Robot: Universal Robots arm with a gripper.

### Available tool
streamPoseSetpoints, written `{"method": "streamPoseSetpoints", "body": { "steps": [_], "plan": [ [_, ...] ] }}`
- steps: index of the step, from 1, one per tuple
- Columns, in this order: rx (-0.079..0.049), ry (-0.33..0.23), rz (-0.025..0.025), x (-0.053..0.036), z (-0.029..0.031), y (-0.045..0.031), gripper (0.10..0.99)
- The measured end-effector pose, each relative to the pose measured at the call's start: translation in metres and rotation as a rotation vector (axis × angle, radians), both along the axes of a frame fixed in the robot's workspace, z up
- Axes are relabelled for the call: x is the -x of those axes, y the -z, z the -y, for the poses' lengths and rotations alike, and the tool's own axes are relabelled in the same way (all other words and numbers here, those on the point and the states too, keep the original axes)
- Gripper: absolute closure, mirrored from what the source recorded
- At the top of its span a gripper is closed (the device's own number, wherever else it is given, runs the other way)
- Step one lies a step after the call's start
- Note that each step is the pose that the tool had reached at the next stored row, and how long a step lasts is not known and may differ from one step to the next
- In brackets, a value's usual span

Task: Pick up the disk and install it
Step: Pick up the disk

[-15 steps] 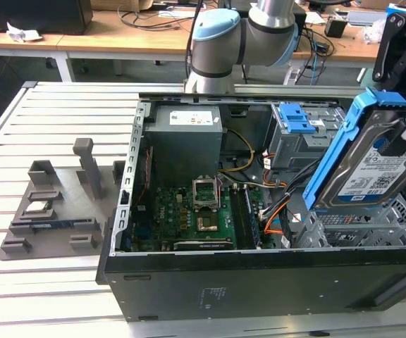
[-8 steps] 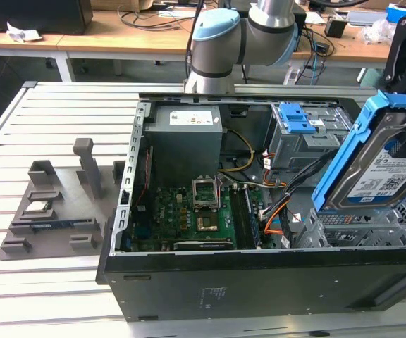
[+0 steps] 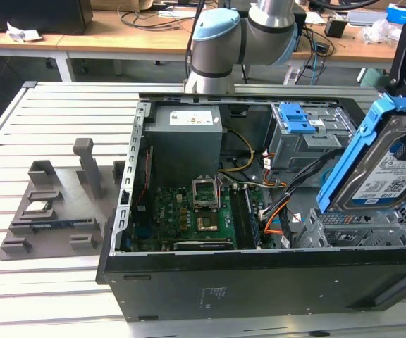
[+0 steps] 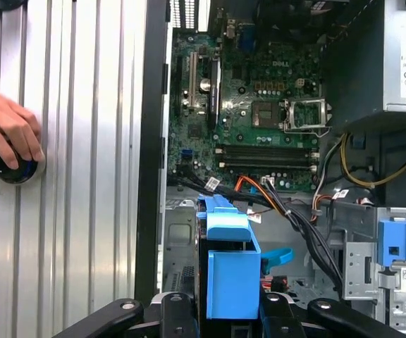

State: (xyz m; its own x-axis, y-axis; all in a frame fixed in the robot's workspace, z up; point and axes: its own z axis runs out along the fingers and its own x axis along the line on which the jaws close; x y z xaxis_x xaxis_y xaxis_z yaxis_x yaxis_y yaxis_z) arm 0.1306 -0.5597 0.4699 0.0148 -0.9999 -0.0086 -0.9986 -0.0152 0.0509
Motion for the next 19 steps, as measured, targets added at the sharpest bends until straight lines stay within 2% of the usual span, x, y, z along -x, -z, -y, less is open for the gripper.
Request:
{"method": "streamPoseSetpoints", "body": {
  "steps": [7,12,15,19],
  "plan": [
    [0.003,0.000,0.0000,-0.0035,0.0000,0.0064,0.725],
    [0.004,0.000,-0.0005,-0.0086,-0.0012,0.0159,0.725],
    [0.006,0.000,-0.0005,-0.0128,-0.0054,0.0183,0.725],
    [0.006,0.000,-0.0005,-0.0138,-0.0057,0.0185,0.725]
  ]
}}
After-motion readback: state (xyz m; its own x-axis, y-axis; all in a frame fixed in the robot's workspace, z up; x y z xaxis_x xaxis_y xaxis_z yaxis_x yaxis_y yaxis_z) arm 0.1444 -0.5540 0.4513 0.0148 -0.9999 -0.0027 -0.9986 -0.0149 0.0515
